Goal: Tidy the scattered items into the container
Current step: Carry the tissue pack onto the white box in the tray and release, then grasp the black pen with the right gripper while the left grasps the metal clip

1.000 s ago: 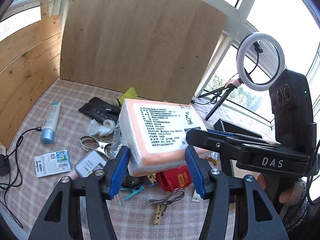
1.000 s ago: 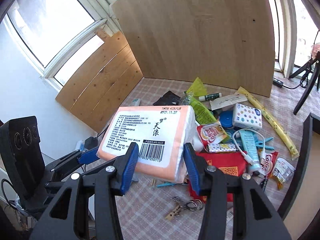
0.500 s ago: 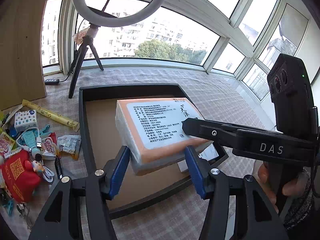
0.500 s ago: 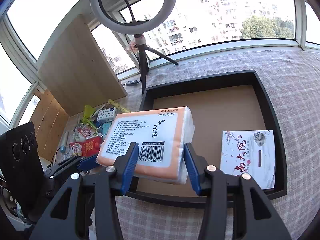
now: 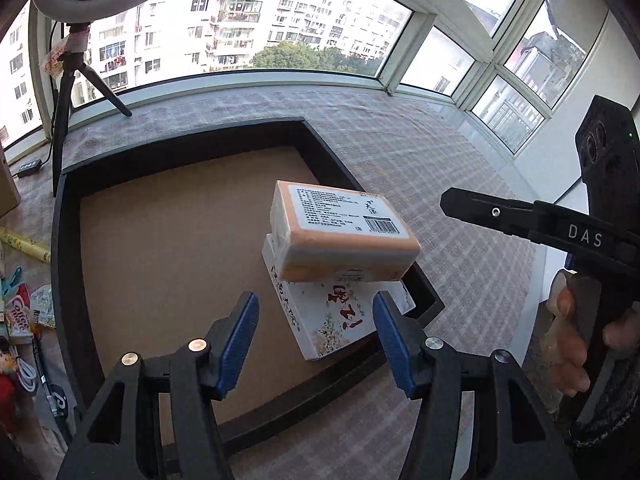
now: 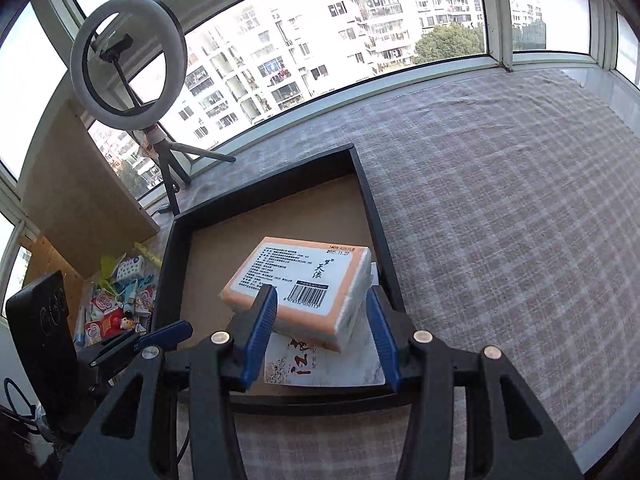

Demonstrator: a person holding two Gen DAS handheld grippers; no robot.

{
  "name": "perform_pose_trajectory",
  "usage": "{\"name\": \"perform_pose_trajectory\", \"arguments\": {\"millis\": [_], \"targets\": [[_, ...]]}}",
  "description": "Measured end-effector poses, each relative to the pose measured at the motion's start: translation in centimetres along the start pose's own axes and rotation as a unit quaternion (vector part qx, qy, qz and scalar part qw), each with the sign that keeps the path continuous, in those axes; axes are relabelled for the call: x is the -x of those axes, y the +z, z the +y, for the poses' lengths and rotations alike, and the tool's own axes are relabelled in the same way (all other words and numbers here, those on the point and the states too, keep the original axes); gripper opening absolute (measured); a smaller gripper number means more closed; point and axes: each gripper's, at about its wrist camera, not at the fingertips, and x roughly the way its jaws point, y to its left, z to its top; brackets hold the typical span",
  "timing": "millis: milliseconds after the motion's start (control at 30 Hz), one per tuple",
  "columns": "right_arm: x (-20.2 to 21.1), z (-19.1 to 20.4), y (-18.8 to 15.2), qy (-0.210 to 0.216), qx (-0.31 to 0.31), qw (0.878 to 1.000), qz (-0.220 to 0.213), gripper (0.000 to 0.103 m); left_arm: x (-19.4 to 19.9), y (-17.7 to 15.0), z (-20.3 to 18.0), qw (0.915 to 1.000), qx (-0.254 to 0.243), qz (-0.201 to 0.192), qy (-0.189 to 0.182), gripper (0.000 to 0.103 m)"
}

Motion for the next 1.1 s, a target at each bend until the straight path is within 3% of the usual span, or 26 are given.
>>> {"name": "perform_pose_trajectory", "arguments": {"millis": [100,300,400,500,800,900,967,1000,1100], "targets": [[-0.1,1.1,-0.4,0.009,0.007,1.0,-0.004,0.053,1.5,-0.6,1.5,0.9999,0.009,-0.007,0.012,0.058],[-0.9,5.4,-1.7,0.04,0.038,0.998,-0.025,0.067,5.2,-2.2,5.6,0.9976,0.033,-0.026,0.055,0.073],[-1.6,8.6,-2.7,0.063,0.074,0.995,-0.022,0.068,7.6,-3.6,8.0,0.995,0.046,-0.039,0.08,0.074],[-3.0,11.9,-3.6,0.089,0.1,0.991,0.008,0.068,9.8,-5.5,11.1,0.9916,0.074,-0.044,0.096,0.074],[-6.5,21.6,-6.6,0.145,0.163,0.974,0.062,0.067,18.6,-13.7,22.2,0.9656,0.183,-0.069,0.171,0.073],[-7.3,24.9,-8.3,0.149,0.201,0.965,0.073,0.064,20.6,-16.6,25.0,0.9604,0.199,-0.062,0.185,0.071],[-8.4,26.7,-9.6,0.148,0.223,0.959,0.089,0.053,21.0,-18.2,26.1,0.9592,0.202,-0.053,0.191,0.071],[-9.1,27.6,-10.2,0.143,0.232,0.957,0.101,0.044,21.0,-18.7,26.5,0.9597,0.199,-0.049,0.192,0.07],[-11.3,29.2,-11.8,0.13,0.251,0.95,0.133,0.036,20.0,-19.4,26.7,0.9654,0.18,-0.034,0.186,0.061]]}}
